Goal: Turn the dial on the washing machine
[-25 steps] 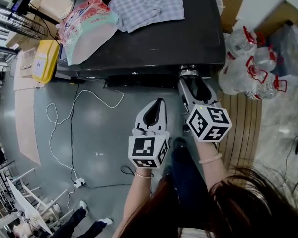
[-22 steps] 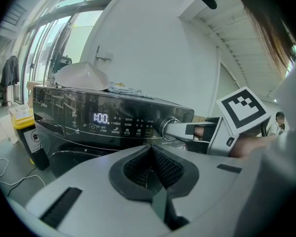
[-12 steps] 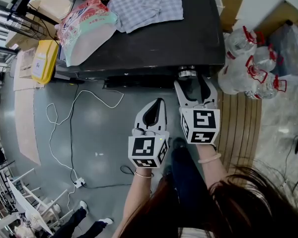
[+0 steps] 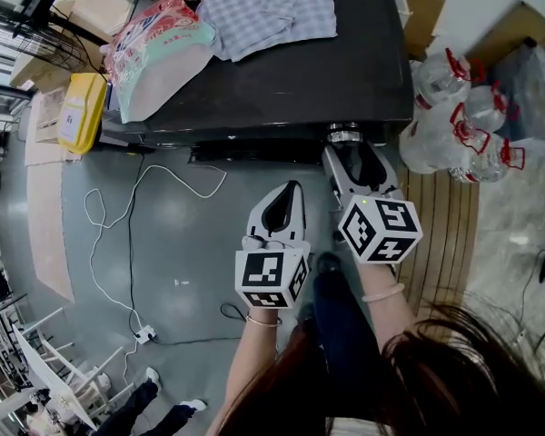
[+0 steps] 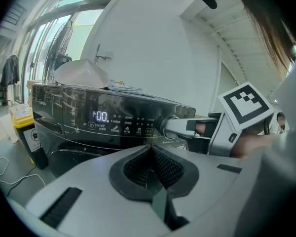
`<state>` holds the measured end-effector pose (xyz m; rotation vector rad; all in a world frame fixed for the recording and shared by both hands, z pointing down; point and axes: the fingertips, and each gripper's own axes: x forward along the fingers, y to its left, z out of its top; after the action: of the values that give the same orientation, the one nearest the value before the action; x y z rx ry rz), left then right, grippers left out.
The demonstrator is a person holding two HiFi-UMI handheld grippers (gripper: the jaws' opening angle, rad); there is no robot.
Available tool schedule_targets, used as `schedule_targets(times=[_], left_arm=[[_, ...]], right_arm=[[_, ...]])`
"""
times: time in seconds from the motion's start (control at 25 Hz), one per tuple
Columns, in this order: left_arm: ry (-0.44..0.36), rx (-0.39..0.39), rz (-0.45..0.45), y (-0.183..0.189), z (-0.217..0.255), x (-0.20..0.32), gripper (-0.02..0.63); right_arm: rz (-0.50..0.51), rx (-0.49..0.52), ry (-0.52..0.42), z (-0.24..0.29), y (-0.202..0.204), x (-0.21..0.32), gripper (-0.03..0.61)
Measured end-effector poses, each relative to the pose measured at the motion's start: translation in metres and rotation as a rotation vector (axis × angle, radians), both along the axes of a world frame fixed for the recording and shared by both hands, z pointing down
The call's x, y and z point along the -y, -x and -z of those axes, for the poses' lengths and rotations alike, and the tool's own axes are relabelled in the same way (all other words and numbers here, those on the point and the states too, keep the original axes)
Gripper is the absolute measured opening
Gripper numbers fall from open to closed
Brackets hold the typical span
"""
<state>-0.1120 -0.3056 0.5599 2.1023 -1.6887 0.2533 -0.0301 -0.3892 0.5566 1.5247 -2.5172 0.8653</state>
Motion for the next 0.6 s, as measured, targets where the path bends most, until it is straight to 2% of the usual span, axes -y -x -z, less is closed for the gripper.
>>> schedule_targets(times=[0.16, 0.6], left_arm=[[0.0, -0.001, -0.003, -0.002, -0.001, 0.001, 0.015], [0.0, 0.005, -0.008, -0.001, 0.004, -0.003, 0.015]], right_arm=[[-0.002, 0.039, 0.008, 0.0, 0.0, 0.0, 0.291], [0.021, -0.058, -0.023, 0.0, -0.001, -0.01, 0.295]])
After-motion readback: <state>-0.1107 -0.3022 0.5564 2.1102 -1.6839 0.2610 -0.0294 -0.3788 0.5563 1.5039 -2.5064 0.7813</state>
